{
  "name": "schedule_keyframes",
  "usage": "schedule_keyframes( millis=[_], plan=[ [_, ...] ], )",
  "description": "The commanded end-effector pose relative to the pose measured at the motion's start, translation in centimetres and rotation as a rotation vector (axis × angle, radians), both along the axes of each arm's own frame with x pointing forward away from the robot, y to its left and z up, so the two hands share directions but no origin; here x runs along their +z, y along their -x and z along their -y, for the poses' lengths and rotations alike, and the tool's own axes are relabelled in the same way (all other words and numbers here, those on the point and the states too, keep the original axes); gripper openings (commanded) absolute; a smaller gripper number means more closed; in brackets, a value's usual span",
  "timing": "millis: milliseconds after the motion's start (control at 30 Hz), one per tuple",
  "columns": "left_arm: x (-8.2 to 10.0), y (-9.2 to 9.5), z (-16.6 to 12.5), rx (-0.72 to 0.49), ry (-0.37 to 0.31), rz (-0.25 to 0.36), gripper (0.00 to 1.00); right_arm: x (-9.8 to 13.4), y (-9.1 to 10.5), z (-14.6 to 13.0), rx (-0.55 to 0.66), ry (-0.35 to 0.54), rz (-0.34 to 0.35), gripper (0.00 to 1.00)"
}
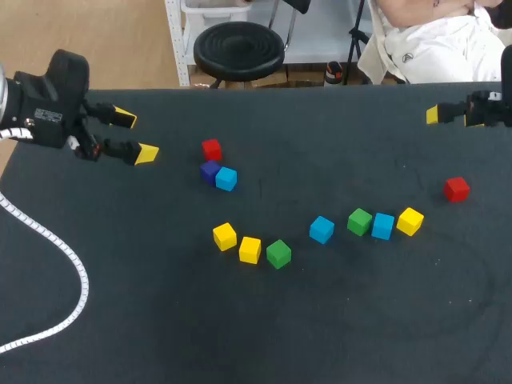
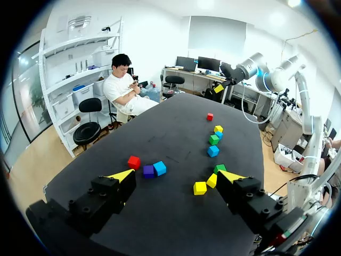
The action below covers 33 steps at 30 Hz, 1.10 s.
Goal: Place the blue cubes, place green cubes on the blue cubes, place the yellow cubes on the green cubes, then place the red cubes on the yellow cubes, and place purple cube on the red cubes.
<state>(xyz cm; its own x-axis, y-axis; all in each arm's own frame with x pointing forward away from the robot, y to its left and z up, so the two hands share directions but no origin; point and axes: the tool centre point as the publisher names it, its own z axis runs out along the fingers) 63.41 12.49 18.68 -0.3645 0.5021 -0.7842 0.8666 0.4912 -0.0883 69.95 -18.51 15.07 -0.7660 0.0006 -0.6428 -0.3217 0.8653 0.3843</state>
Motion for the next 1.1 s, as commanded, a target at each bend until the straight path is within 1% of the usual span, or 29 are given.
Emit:
schedule_keyframes(
  millis=[33,1067,1100],
  plan=[
    [-0.04,0.06,-0.15,-0.002,0.004,0.003,1.0,-0.02,-0.04,-0.01,0.0,0.001,0.0,1.0],
    [-0.04,0.06,-0.15,-0.002,0.004,0.003,1.0,-0.02,-0.04,-0.01,0.0,0.001,0.0,1.0],
    [0.06,0.01,-0.01,-0.014,-0.01,0.011,1.0,-0.02,-0.04,-0.01,0.0,0.001,0.0,1.0]
  ],
)
